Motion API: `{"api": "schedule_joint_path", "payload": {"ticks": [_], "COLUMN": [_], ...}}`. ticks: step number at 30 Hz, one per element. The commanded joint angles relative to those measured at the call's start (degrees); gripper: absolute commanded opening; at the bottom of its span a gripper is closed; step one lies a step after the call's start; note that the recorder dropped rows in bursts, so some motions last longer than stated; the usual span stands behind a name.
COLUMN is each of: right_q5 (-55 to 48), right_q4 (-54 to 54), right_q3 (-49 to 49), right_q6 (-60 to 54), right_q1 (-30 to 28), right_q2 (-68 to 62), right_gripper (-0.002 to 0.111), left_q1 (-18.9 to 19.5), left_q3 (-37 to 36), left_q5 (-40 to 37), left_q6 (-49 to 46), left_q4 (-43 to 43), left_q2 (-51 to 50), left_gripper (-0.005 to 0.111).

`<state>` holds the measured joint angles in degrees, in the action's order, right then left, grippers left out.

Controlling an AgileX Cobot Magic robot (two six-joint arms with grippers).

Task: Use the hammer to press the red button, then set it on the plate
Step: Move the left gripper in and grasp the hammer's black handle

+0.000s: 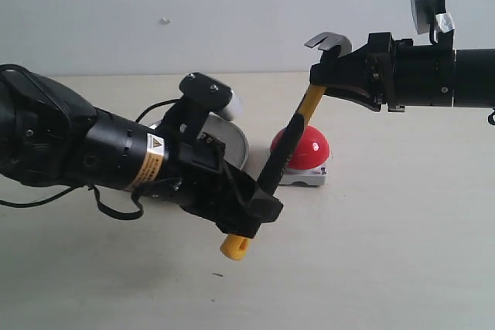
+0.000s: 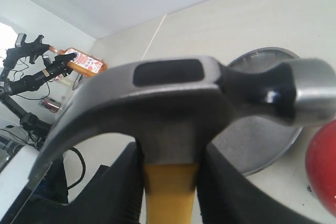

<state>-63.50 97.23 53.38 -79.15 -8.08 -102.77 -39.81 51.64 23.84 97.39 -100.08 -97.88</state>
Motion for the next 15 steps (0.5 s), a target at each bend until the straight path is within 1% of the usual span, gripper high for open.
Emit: {"api": "schedule_joint_path", "payload": {"ticks": [1,7,15], "right_q5": [-2.63,-2.73,-2.73], "right_q4": [2.72,2.72,2.72], "right_q3": [0.83,0.83,0.83], "right_q6": [0.09,1.19,1.19], "right_q1": [0.11,0.11,0.11], "right_q2": [0.73,0.73,0.73], "right_gripper": [0.000,0.000,0.000], "left_q1": [-2.37,-2.78,-2.78], "left_q3": [2.10,4.58,5.19], "left_q5": [-2.12,-2.12,-3.34], "left_q6": [0.36,0.36,0.36], "left_q4": [0.13,0.13,0.13], "left_q2": [-2.55,-6.47,-6.92], "left_gripper": [0.061,0.061,0.061]}}
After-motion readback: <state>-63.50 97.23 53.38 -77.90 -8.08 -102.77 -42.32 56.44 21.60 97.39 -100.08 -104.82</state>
